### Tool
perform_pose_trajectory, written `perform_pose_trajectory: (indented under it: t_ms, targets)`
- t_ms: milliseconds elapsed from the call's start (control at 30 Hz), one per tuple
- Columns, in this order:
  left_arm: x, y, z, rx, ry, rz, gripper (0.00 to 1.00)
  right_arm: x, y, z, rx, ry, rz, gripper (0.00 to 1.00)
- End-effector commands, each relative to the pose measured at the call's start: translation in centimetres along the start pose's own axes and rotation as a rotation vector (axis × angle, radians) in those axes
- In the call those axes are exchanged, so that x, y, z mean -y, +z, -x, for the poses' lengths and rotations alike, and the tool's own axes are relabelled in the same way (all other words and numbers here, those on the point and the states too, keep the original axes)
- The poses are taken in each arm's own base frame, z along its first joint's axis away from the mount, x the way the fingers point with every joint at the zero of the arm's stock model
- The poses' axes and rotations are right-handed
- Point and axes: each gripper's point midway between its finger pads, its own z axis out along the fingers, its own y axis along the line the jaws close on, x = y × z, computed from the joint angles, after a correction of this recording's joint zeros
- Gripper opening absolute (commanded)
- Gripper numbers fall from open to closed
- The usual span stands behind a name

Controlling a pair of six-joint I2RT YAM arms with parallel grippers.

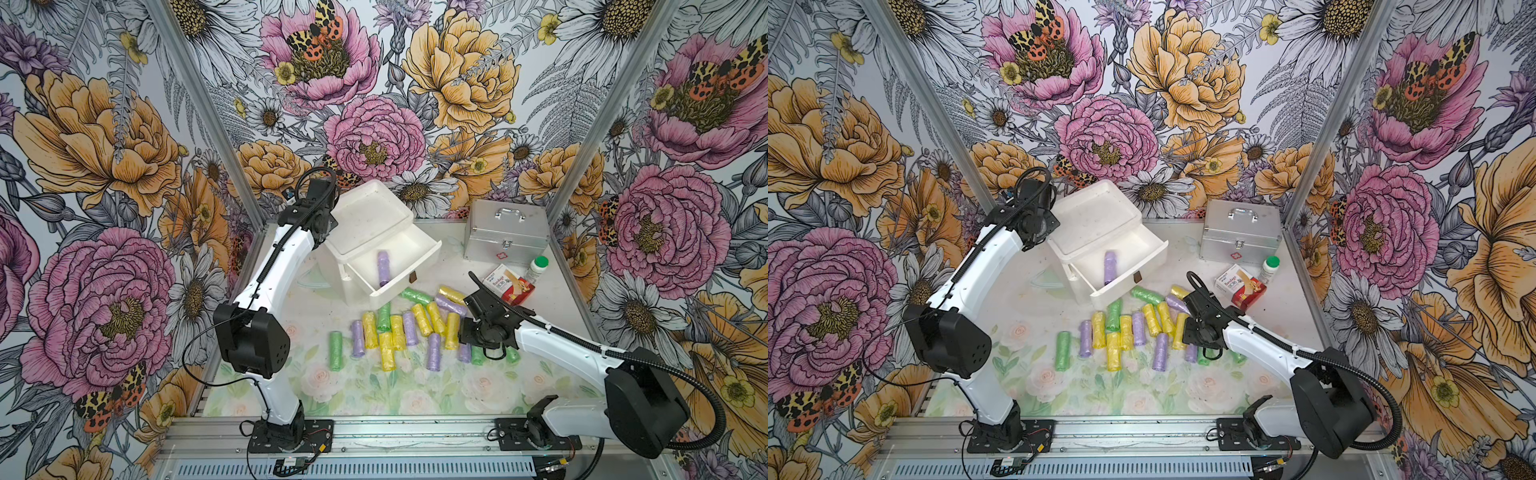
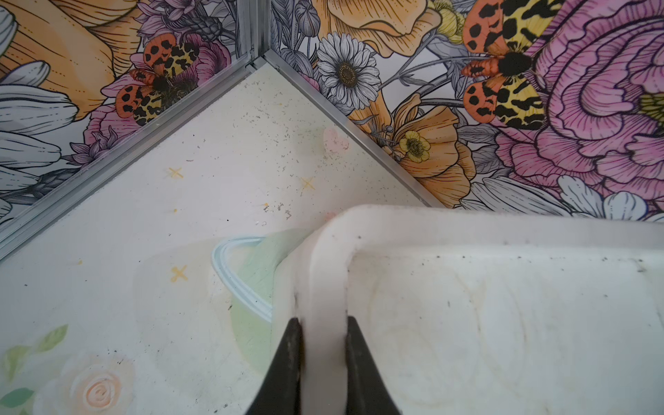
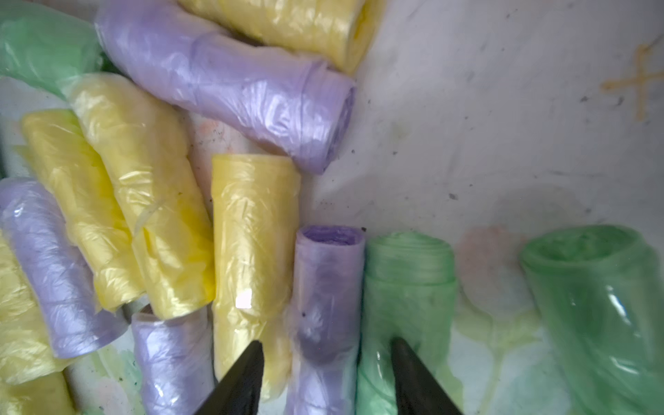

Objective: Sort the rolls of trash bags by color and place them into the drawer
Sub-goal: Pick up the roll of trash bags from the center of the board.

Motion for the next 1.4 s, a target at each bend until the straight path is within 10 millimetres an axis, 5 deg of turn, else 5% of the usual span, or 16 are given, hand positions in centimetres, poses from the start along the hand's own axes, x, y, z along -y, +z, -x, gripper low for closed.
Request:
perform_pose_trajectory:
  t_ms: [0, 400, 867, 1367]
  targets:
    - [-0.2, 0.1, -2.6, -0.122, -0.020, -0.012, 0.00, -0.1, 0.0, 0.5, 0.014, -0.005, -0.010, 0.54]
    - [-0.4, -0.2, -2.4, -0.122, -0.029, -0.019, 0.00, -1.1, -1.1, 1.0, 0.032, -0.003, 0.043, 0.49]
    - [-0.3, -0.4, -2.4, -0.127, -0.048, -0.027, 0.00, -0.7, 2.4, -0.4, -0.046, -0.060, -0.015, 0.47]
    - [-0.5, 0.3, -3.1, -0.143, -0.046, -0.012, 0.00, 0.7, 3.7, -1.7, -0.080, -0.060, -0.065, 0.45]
